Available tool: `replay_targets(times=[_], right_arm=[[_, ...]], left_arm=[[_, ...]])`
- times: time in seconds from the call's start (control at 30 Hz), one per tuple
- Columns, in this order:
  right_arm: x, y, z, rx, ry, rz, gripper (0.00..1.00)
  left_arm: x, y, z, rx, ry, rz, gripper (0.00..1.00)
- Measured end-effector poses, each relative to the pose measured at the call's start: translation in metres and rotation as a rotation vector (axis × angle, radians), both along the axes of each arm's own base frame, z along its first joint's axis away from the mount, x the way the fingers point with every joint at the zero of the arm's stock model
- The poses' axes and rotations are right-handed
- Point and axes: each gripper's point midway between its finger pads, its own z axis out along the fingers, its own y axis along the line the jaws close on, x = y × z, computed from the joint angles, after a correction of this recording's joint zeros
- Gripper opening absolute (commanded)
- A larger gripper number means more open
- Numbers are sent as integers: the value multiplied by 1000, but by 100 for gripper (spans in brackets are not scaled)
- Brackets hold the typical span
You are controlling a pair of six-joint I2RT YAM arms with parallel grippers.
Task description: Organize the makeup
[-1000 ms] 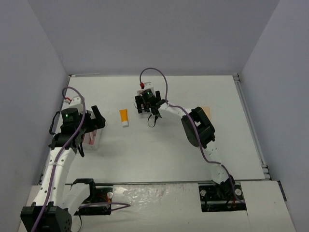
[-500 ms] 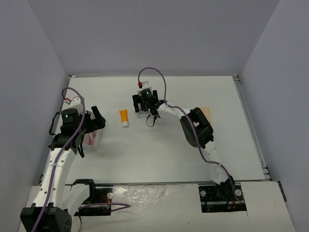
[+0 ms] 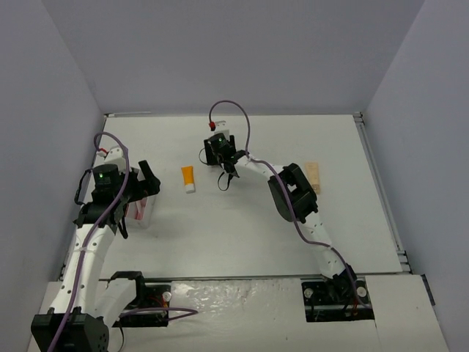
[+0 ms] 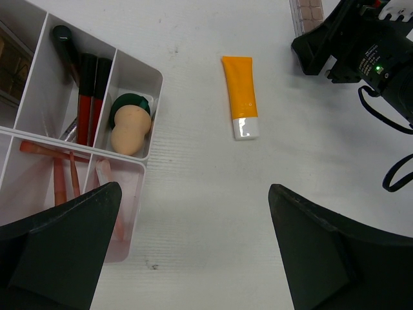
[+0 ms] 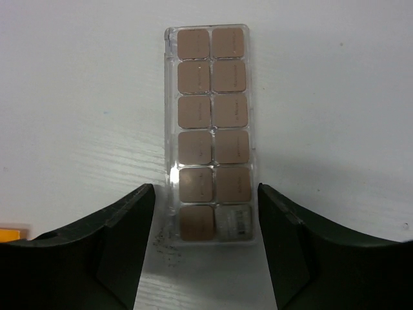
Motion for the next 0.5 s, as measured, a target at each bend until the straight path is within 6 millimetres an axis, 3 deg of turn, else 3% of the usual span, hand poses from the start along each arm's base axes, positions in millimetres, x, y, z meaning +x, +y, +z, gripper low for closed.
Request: replay_targets(times=[0.07,0.17,0.23,0.4,0.5], right_arm=[[-3,-4,-1,-3,-1,-12,12],[-14,-15,-1,-15,10,-24,1],[-28,-22,0,-21,18,-18,0],[-89,-57,3,-68,77,14,0],[-125,-63,10,-53,73,71,0]], left_arm=[[0,-1,0,-4,0,-6,97],[0,-5,1,-20,-3,-19,97],[0,-12,4,-51,-8,-40,97],[1,-38,10,-156,-11,-100,97],[-2,-59,15,-218,-12,-146,97]])
